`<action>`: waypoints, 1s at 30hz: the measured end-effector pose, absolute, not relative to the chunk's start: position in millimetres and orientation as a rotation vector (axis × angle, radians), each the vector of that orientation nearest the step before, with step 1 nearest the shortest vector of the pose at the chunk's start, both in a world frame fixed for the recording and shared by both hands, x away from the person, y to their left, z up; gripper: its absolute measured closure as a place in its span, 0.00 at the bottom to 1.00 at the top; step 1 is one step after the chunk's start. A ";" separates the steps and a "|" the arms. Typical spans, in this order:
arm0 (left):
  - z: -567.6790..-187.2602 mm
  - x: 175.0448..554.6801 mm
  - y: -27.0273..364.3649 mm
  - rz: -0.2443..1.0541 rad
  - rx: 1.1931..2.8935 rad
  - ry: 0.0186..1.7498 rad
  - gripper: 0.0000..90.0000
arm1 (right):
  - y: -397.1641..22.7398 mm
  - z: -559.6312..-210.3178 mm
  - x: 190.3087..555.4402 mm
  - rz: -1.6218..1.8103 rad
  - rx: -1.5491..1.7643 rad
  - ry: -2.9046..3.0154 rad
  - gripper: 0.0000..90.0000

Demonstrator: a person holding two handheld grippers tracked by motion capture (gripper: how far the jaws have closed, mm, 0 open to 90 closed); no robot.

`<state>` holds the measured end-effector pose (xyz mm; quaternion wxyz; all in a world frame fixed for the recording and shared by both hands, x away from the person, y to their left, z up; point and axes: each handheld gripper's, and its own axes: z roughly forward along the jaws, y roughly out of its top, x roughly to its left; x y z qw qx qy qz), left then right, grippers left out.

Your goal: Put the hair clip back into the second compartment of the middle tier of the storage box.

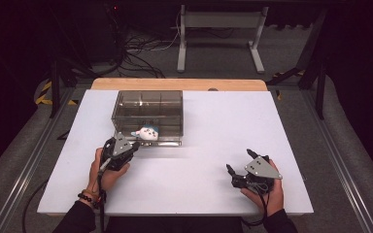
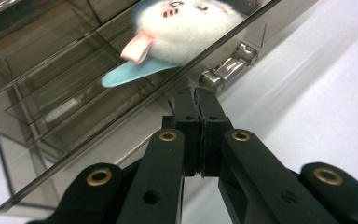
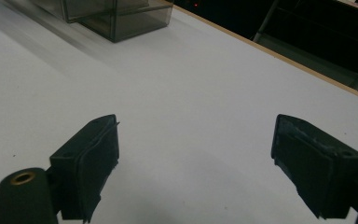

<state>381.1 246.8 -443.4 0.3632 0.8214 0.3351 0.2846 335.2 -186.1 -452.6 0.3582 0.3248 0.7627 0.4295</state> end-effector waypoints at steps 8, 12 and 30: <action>-444.1 386.1 242.3 0.741 2.116 0.868 0.99 | -186.2 -452.6 335.3 1.110 0.837 1.970 0.17; -445.5 390.0 238.6 0.753 2.117 0.874 0.99 | -186.1 -453.0 335.9 1.106 0.840 1.971 0.17; -446.7 401.8 235.9 0.764 2.115 0.891 1.00 | -186.2 -454.1 336.8 1.100 0.843 1.977 0.17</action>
